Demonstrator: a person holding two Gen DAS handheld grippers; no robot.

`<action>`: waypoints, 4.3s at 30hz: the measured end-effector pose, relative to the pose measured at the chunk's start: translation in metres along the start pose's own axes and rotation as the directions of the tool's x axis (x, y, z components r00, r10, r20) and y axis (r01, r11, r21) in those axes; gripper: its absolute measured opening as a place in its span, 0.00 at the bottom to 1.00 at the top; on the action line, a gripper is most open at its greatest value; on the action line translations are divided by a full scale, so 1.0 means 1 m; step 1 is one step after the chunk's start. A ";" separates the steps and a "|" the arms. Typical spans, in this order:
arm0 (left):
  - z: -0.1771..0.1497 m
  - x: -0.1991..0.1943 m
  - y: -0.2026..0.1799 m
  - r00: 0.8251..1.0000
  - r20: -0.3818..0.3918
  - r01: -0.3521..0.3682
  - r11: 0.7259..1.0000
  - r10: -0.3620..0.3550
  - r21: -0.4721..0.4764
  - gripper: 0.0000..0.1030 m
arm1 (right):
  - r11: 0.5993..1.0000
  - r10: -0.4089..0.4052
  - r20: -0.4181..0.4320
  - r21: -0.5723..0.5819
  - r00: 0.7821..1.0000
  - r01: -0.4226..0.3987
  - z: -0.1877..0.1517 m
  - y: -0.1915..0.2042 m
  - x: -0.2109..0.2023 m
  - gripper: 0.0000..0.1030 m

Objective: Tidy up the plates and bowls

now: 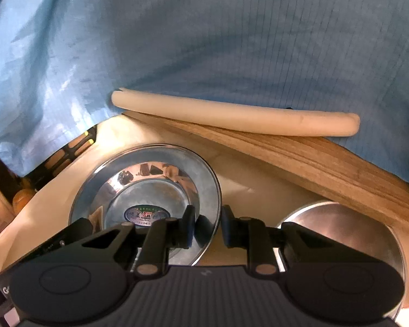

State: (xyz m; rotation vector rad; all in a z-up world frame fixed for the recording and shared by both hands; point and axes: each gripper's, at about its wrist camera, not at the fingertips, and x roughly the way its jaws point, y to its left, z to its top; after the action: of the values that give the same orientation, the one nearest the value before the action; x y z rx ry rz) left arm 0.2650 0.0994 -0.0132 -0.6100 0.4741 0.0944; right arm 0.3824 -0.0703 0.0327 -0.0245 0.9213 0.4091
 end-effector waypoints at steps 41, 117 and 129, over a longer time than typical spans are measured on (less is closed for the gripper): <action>-0.070 -0.135 -0.081 0.983 -0.022 0.180 0.955 -0.180 0.236 0.14 | 0.997 -0.025 0.145 0.076 0.989 0.014 -0.121 -0.032 -0.187 0.22; -0.137 -0.131 -0.122 0.981 -0.174 0.179 0.762 -0.088 0.623 0.47 | 0.994 -0.042 0.030 0.105 0.999 0.039 -0.187 -0.061 -0.197 0.26; -0.129 -0.131 -0.120 0.979 -0.171 0.189 0.778 -0.107 0.599 0.69 | 0.992 -0.032 0.040 0.124 0.999 0.027 -0.186 -0.066 -0.196 0.38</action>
State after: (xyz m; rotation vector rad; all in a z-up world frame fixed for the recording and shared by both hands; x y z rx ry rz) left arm 0.1232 -0.0658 0.0174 -0.0023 0.5439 -0.2504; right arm 0.1585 -0.2328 0.0622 0.0831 0.9027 0.3236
